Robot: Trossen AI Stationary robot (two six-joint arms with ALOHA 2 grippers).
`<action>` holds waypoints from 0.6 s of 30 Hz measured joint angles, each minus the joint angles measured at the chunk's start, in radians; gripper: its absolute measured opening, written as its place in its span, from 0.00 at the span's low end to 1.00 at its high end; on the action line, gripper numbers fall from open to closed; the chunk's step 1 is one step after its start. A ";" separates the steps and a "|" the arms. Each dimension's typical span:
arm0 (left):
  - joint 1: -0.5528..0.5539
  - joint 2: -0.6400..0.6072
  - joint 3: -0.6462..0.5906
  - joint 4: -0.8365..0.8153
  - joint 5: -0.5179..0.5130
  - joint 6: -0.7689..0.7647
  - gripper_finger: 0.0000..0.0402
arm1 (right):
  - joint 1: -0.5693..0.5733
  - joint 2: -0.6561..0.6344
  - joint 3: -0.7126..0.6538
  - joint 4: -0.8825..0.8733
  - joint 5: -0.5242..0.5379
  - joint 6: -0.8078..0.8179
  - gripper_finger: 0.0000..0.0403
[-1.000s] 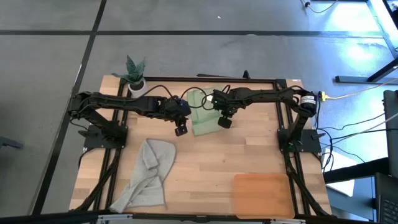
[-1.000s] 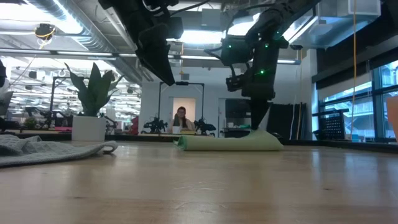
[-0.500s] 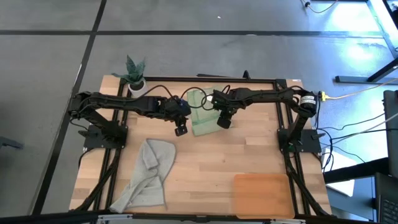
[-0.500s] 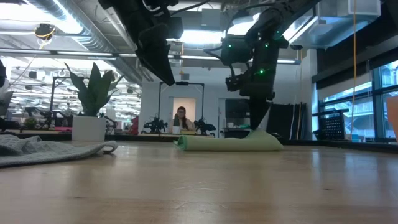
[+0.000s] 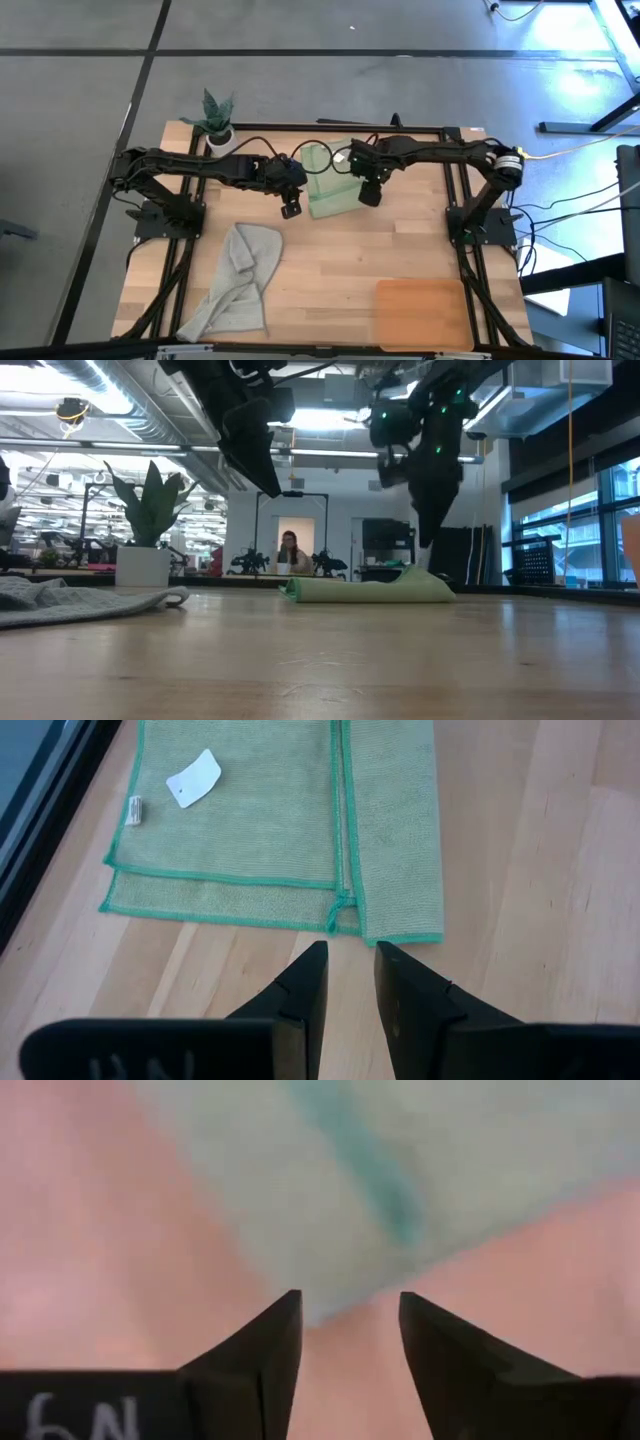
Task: Roll microfiber towels into tight, uniform cylinder then place into a basket
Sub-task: Roll the green microfiber cloth
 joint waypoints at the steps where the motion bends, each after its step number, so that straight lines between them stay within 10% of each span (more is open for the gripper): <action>1: 0.000 0.000 0.000 0.000 0.000 0.000 0.19 | 0.007 -0.011 0.000 -0.001 -0.056 -0.041 0.42; 6: 0.000 0.000 0.000 0.000 0.000 0.000 0.19 | 0.064 -0.020 -0.033 0.034 -0.226 -0.259 0.42; 18: 0.000 0.000 0.000 0.001 0.000 -0.001 0.19 | 0.130 -0.007 -0.192 0.341 -0.086 -0.354 0.42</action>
